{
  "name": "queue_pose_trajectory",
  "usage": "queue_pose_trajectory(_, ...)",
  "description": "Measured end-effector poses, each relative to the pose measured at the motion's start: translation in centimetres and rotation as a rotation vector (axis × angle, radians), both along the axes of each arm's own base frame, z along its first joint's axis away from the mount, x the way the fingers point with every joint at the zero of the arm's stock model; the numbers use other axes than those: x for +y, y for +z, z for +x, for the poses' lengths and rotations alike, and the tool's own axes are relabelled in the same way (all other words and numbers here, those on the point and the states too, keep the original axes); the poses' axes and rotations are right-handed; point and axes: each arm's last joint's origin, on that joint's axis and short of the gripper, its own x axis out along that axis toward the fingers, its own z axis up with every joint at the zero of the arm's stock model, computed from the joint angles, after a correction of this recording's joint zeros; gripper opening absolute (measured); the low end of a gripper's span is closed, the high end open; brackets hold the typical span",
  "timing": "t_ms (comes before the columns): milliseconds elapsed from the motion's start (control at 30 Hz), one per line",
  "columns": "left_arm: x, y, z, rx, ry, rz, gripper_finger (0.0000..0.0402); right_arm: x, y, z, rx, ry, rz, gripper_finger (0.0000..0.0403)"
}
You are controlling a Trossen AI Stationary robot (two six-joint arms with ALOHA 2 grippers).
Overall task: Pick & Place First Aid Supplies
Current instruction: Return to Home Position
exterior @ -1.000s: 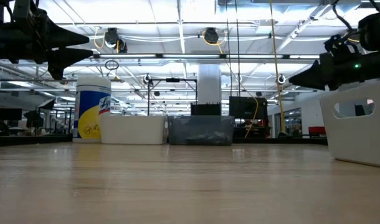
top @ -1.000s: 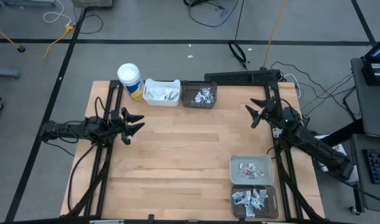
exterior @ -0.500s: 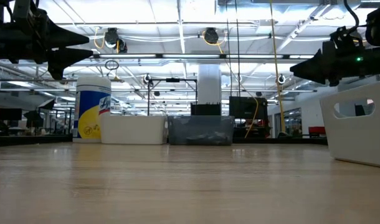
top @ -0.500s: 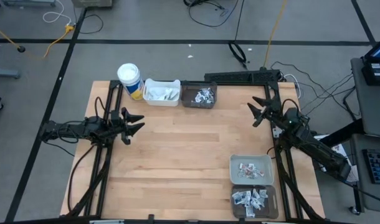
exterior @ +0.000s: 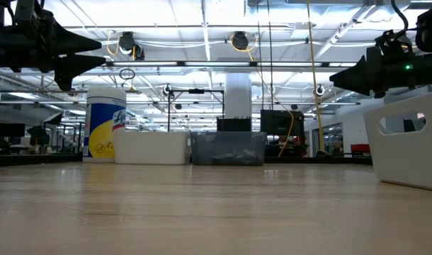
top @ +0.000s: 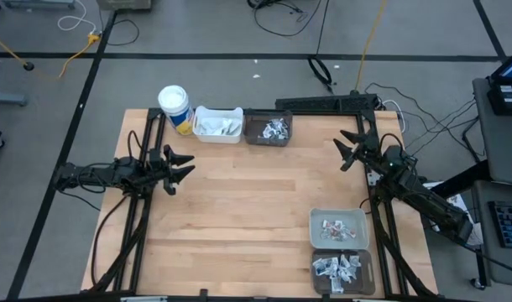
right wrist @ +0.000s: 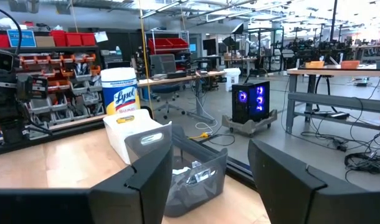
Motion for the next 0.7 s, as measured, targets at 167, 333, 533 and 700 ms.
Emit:
queue_pose_trajectory(167,0.00,0.00,0.00,0.000,0.000,0.000,0.0196,0.00,-0.03,0.00,0.001,0.000,0.001,0.0202)
queue_pose_trajectory(333,0.00,0.00,0.00,0.000,0.000,0.000,0.0196,0.00,-0.03,0.00,0.001,0.000,0.001,0.0205)
queue_pose_trajectory(533,0.00,0.00,0.00,0.000,0.000,0.000,0.0196,0.00,-0.02,0.00,0.000,0.000,0.000,0.0202)
queue_pose_trajectory(700,0.00,0.00,0.00,0.000,0.000,0.000,0.0196,0.00,-0.02,0.00,0.000,0.000,0.000,0.0202)
